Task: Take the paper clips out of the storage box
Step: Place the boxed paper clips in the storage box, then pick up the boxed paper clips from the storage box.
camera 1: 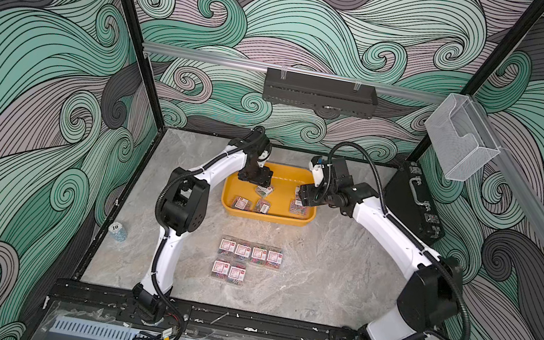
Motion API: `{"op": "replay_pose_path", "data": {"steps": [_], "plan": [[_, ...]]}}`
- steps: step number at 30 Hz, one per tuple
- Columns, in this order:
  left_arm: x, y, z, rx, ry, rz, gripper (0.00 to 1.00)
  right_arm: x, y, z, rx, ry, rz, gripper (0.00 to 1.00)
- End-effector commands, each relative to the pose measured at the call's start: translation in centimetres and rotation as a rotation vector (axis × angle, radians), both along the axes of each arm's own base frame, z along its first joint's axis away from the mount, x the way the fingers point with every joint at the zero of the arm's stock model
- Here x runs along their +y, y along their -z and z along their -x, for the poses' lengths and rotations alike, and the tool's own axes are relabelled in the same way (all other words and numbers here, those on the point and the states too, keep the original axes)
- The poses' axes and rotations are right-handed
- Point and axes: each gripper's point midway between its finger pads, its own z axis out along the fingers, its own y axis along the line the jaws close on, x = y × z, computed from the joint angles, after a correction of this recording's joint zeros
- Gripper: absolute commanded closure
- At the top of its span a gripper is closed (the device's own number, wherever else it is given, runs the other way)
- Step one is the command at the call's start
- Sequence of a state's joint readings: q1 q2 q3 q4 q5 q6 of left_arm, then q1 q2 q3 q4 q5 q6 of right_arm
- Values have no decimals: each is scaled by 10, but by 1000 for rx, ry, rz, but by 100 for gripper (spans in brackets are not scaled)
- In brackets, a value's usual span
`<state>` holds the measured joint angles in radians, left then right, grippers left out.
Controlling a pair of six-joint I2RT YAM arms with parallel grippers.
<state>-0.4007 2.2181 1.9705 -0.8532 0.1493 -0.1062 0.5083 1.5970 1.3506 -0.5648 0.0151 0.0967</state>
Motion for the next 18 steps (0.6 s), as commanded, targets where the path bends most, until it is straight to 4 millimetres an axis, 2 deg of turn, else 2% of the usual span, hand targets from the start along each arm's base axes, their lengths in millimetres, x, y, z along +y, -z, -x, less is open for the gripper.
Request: {"op": "replay_pose_path", "data": {"steps": [1,10,18], "plan": [[-7,6,6,30,123,-29,24,-10,4,15,9,45,-30,22],[-21,29,-6,44,195,-33,24,-18,25,44,67,76,-90,22],[-21,53,-11,60,198,-86,24,-23,26,53,75,85,-92,21]]}}
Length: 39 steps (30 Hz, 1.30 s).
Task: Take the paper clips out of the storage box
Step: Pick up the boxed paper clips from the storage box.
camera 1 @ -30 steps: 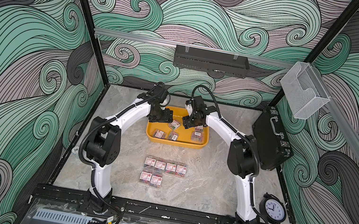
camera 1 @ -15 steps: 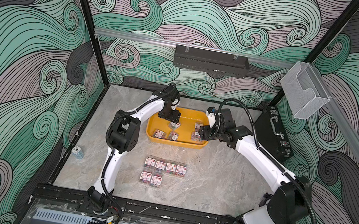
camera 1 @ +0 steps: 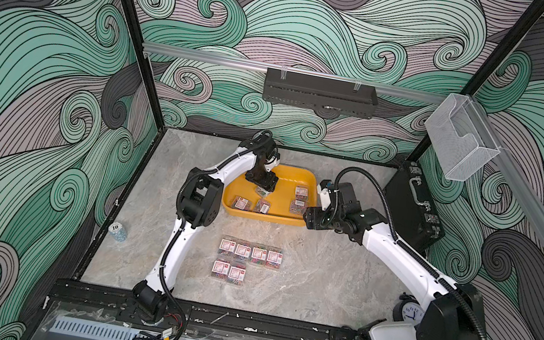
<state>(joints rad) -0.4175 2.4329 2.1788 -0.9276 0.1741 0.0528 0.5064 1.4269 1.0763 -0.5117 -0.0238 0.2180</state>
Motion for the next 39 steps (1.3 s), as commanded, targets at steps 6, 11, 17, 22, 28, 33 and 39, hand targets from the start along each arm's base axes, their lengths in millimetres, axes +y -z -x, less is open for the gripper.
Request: {"op": "replay_pose_path", "data": {"steps": [6,11,17,22,28,33,39], "plan": [[-1,12,3,14,19,-64,26,-1,-13,1,-24,13,-26,21],[-1,15,4,12,16,-86,30,0,-10,2,-14,11,-28,21],[-1,17,6,11,15,-107,36,-1,-11,3,-17,11,-24,21],[0,14,5,-4,5,-124,41,-3,-11,3,-20,12,-18,21],[0,5,4,-25,1,-134,44,-4,-7,4,-13,13,-12,21],[1,-9,3,-50,-25,-129,45,-5,-8,3,-17,17,-6,21],[2,-37,1,-94,-56,-108,45,-7,-7,3,-19,24,2,22]]}}
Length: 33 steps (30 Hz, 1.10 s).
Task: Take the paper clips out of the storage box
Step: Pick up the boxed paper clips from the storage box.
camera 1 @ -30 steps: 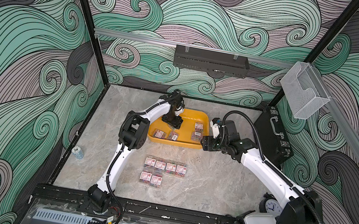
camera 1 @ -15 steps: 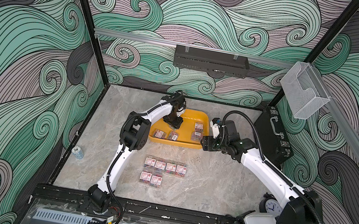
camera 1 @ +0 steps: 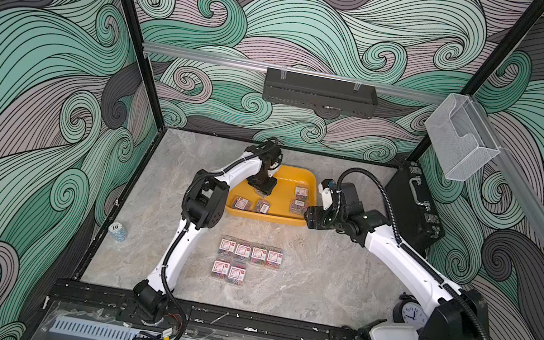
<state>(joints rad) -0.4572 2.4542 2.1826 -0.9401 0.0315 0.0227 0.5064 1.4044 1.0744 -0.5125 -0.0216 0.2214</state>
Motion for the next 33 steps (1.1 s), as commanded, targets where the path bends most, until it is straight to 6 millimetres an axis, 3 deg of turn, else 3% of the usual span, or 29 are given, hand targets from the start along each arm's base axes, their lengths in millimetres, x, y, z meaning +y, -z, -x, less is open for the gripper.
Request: {"op": "replay_pose_path", "data": {"steps": [1,10,17,27,33], "plan": [[0,-55,0,-78,-28,22,45,-6,1,2,0,22,14,22],[14,-104,5,-136,-127,20,45,-7,2,2,-1,23,15,22],[24,-139,23,-154,-172,48,46,-7,-1,-1,-14,29,16,22],[40,-166,67,-202,-236,123,46,-2,8,-5,1,28,9,22],[51,-167,100,-213,-278,137,46,5,9,-12,8,20,-9,22]]}}
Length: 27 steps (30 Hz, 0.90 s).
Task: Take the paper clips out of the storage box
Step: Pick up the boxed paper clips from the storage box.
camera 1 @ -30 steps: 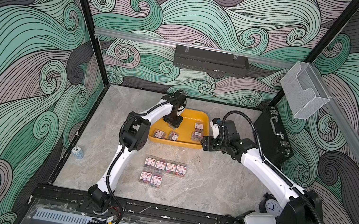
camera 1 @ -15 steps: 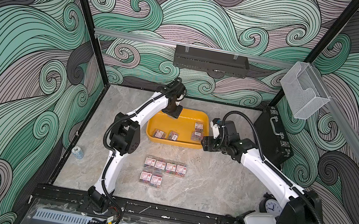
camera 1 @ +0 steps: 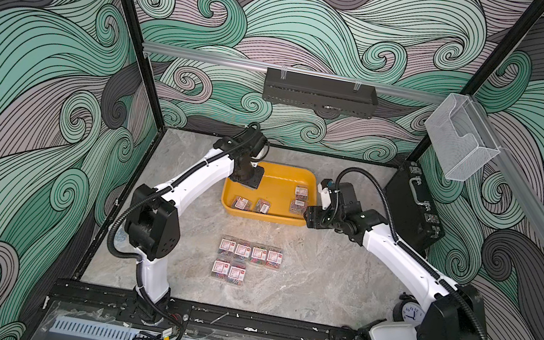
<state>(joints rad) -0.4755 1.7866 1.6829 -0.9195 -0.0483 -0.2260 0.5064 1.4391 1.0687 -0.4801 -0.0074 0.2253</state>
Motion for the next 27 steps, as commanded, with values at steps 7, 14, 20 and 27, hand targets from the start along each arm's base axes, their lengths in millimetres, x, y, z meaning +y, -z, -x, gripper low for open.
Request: {"op": "replay_pose_path", "data": {"steps": [7,14,20,27], "plan": [[10,-15,43,-45,-72,26,46,10,1,-9,10,5,-36,23],[17,4,93,-3,-124,0,45,13,5,-13,13,6,-39,22],[11,22,147,56,-138,27,45,15,5,-21,11,2,-24,23],[-2,35,203,133,-169,53,45,17,6,-30,8,9,-7,23]]}}
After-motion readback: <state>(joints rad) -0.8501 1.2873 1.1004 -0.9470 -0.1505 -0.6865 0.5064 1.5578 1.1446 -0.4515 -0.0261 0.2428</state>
